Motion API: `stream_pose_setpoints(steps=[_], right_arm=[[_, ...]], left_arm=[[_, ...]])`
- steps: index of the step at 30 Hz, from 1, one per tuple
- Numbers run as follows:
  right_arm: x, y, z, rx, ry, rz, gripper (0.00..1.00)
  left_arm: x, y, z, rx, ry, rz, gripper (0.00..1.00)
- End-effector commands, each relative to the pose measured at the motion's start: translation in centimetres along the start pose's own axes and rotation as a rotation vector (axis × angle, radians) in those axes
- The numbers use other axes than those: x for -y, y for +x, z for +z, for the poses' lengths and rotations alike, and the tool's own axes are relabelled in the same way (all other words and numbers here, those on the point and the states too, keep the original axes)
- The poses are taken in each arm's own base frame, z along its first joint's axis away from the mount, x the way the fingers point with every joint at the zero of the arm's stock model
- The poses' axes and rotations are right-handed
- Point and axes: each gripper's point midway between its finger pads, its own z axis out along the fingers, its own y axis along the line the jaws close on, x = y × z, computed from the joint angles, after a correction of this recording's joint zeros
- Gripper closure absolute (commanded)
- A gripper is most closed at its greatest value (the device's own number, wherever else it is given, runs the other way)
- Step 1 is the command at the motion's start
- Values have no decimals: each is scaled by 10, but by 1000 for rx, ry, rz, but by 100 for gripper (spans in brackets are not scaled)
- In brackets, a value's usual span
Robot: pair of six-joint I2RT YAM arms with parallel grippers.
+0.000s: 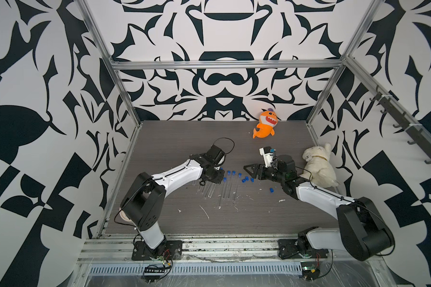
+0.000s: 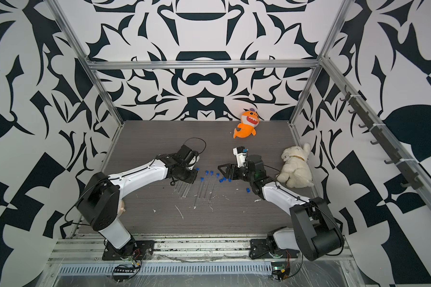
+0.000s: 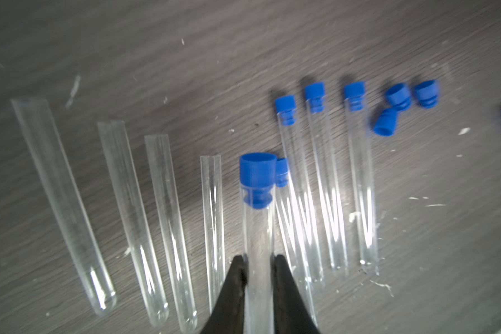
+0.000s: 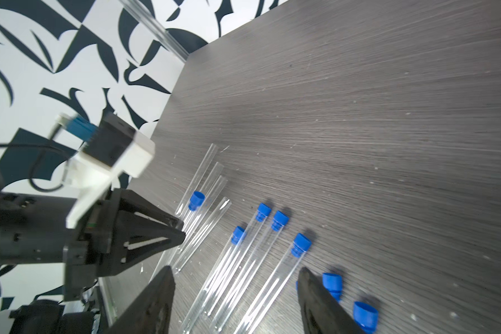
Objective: Remove stoppers from test tubes
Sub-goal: Pick up the test tube at the center of the board, then open the stopper on the test tube.
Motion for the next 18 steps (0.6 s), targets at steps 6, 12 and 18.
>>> stream_pose_setpoints(steps=[6,12,18], right_arm=[[-51,-2,19,-7,-201,-83,34],[-60,-1,33,-15,-235,-77,37],[-72,-5,39,4,-275,-73,40]], left_arm=[[29,-11,-23,123,141,68,100],[40,-13,-29,144,169,93,100],[47,-11,-28,143,186,107,100]])
